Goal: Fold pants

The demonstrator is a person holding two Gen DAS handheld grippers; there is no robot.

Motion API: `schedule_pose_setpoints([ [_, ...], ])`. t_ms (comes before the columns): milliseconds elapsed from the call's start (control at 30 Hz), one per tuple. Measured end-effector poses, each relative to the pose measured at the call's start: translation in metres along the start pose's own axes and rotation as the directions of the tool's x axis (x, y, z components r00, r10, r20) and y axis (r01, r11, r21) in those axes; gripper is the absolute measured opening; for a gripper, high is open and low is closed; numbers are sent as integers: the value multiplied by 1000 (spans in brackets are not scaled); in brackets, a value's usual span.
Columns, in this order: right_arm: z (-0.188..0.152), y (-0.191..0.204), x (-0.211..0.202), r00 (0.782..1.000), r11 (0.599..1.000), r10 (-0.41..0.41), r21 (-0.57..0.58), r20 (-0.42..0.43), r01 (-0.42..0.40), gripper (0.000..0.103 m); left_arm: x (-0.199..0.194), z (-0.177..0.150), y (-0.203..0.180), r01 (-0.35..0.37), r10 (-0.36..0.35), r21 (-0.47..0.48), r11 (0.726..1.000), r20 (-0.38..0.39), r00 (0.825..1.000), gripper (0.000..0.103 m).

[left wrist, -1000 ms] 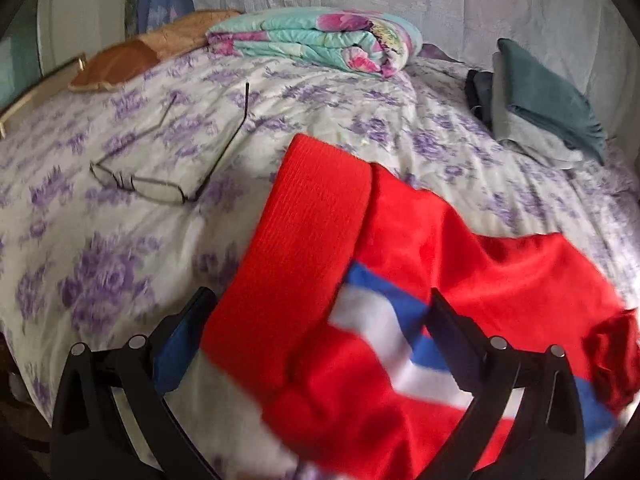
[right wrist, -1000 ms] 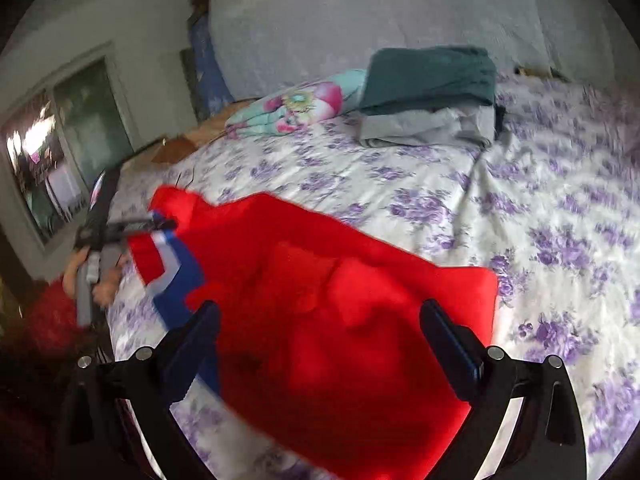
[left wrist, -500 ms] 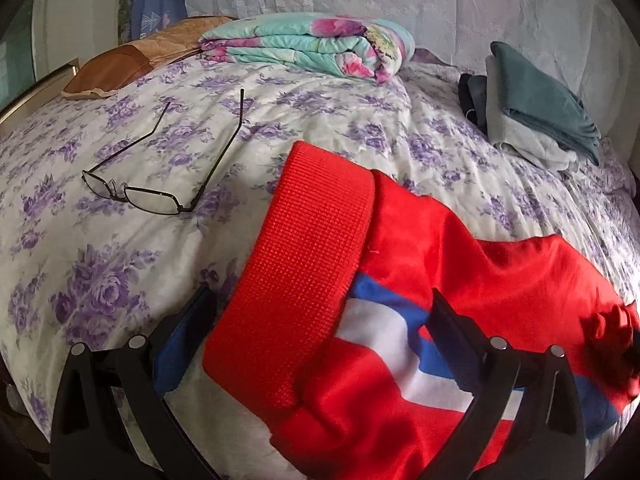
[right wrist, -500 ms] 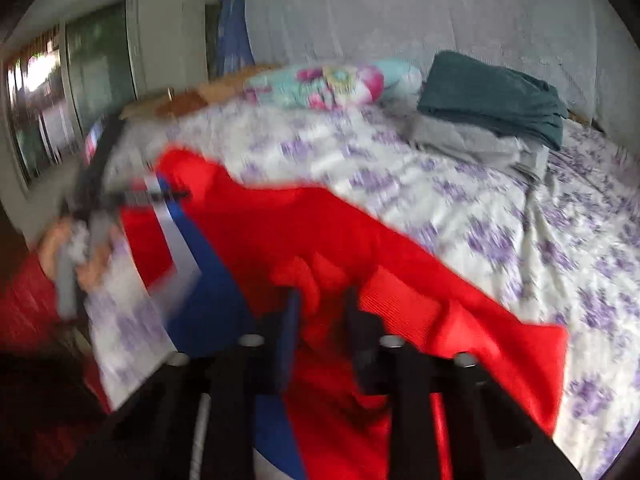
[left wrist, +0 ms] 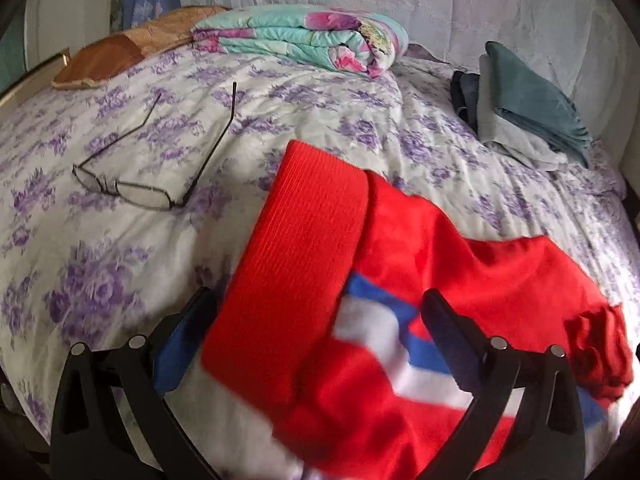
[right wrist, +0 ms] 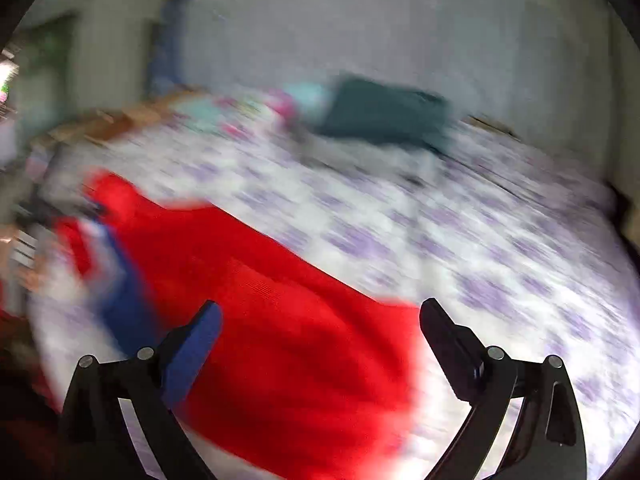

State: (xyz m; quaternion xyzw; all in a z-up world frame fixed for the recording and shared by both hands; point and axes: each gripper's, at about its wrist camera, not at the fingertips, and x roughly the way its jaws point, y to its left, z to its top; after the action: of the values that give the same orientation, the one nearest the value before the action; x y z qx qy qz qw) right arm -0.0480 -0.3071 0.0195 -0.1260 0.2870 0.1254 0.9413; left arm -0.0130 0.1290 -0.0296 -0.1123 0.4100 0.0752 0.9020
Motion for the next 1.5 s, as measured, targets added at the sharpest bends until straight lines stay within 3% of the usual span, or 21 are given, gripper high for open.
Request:
schedule_pose_setpoints([
  [33, -14, -9, 15, 996, 998, -70, 1, -59, 71, 100, 2, 0, -1, -11, 11, -1, 1000, 12, 1000, 99],
  [100, -23, -26, 39, 979, 996, 18, 90, -203, 0, 100, 0, 0, -1, -17, 18, -26, 1000, 37, 999, 96],
  [133, -25, -40, 43, 974, 982, 88, 180, -209, -51, 100, -4, 0, 1, -21, 24, -46, 999, 53, 998, 86],
  [333, -28, -54, 41, 973, 959, 159, 261, -165, -113, 100, -27, 2, 1, 13, -6, -69, 998, 101, 995, 59],
  [433, -27, -60, 12, 991, 949, 128, 295, -42, -110, 100, -50, 7, -23, -31, 29, 11, 999, 167, 986, 47],
  [533, -32, -74, -12, 994, 935, 90, 340, 63, -106, 100, -74, 11, -49, -85, 61, 96, 992, 232, 971, 46],
  [700, -51, -90, -13, 999, 938, 39, 345, -36, -24, 100, -113, 11, -121, -173, 65, 280, 944, 358, 931, 45],
  [800, -65, -112, -10, 990, 875, 140, 468, -5, -121, 100, -127, 6, -184, -164, -13, 405, 899, 400, 916, 45],
  [900, -75, -131, -12, 978, 800, 192, 565, 79, -202, 100, -133, -11, -258, -98, -138, 532, 841, 388, 911, 46],
  [933, -78, -137, -13, 974, 774, 203, 592, 102, -223, 100, -133, -22, -284, -66, -184, 579, 813, 363, 913, 47],
  [1000, -81, -142, -15, 968, 749, 213, 613, 134, -250, 100, -128, -53, -338, -1, -271, 684, 729, 291, 918, 72],
  [1033, -83, -144, -16, 965, 739, 218, 620, 148, -262, 100, -125, -73, -362, 22, -311, 735, 677, 259, 915, 92],
  [1067, -84, -145, -17, 966, 735, 212, 627, 149, -258, 97, -122, -96, -382, 26, -343, 788, 616, 238, 908, 94],
  [1100, -86, -149, -16, 977, 727, 174, 653, 126, -214, 96, -122, -115, -393, -9, -346, 815, 580, 256, 903, 90],
  [1167, -92, -161, -17, 962, 676, 201, 684, 187, -274, 100, -125, -131, -395, -54, -347, 836, 546, 284, 894, 91],
  [1200, -93, -163, -19, 957, 670, 204, 683, 205, -289, 99, -127, -131, -390, -44, -352, 836, 547, 277, 894, 91],
  [1267, -94, -164, -19, 956, 660, 202, 692, 212, -293, 100, -133, -119, -371, -37, -329, 811, 584, 278, 902, 94],
  [1333, -92, -162, -19, 960, 675, 194, 682, 204, -282, 100, -141, -102, -342, -26, -305, 759, 651, 293, 906, 97],
  [1433, -90, -159, -20, 960, 688, 188, 670, 207, -279, 100, -151, -67, -279, 23, -274, 627, 778, 306, 912, 99],
  [1467, -90, -159, -21, 959, 688, 186, 669, 212, -281, 100, -146, -53, -253, 7, -223, 563, 826, 316, 922, 99],
  [1500, -90, -158, -24, 957, 692, 184, 662, 226, -289, 100, -139, -46, -240, -11, -188, 531, 848, 319, 929, 99],
])
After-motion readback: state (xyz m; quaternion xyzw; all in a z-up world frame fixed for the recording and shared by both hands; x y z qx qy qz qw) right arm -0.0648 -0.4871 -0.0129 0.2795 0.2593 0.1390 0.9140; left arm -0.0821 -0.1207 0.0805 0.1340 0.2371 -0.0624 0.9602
